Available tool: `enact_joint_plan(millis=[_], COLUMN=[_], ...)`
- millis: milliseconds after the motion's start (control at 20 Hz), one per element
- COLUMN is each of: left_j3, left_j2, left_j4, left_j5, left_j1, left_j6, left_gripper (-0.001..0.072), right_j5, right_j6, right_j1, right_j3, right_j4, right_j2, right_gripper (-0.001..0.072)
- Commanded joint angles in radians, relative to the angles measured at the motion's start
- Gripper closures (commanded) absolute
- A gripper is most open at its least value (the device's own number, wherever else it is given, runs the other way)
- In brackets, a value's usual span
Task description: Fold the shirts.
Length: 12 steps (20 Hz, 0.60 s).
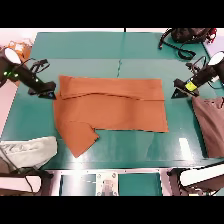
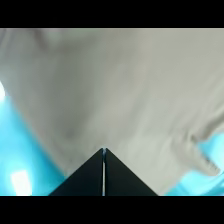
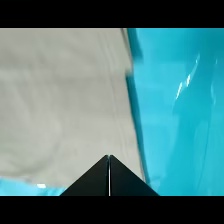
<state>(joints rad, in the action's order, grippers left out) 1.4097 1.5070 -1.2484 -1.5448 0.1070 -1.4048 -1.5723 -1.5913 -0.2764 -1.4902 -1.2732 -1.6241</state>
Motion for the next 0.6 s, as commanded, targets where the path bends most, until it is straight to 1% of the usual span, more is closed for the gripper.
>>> enact_joint_plan(millis=[0,150,200,250,300,350,450,550], left_j3=[-0.252,-0.549,-0.628,-0.691,-0.747,-0.803,-0.904,-0.995], left_j2=[-0.221,-0.469,-0.526,-0.561,-0.584,-0.591,-0.592,-0.592], left_j4=[-0.063,-0.061,-0.05,-0.036,-0.016,0.01,0.07,0.142], left_j5=[0.018,0.159,0.188,0.212,0.23,0.247,0.295,0.381], left_j1=[0.001,0.001,0.0,0.001,0.0,0.0,0.0,0.0], left_j6=[-0.064,-0.141,-0.154,-0.195,-0.203,-0.203,-0.203,-0.199], left_gripper=[0.0684,0.0679,0.0446,0.0212,0.0219,0.022,0.022,0.022], right_j5=[0.096,0.21,0.249,0.294,0.34,0.38,0.454,0.535], right_j6=[0.006,-0.007,-0.018,-0.021,-0.021,-0.021,-0.021,-0.021], right_j1=[-0.038,-0.07,-0.07,-0.07,-0.07,-0.07,-0.069,-0.059], right_j3=[0.314,0.657,0.75,0.834,0.901,0.945,1.012,1.057], right_j4=[-0.003,0.008,0.023,0.059,0.098,0.131,0.193,0.246], right_j2=[0.216,0.468,0.532,0.583,0.612,0.618,0.617,0.617], right_gripper=[0.0699,0.0696,0.0657,0.0441,0.0249,0.0229,0.0229,0.0229])
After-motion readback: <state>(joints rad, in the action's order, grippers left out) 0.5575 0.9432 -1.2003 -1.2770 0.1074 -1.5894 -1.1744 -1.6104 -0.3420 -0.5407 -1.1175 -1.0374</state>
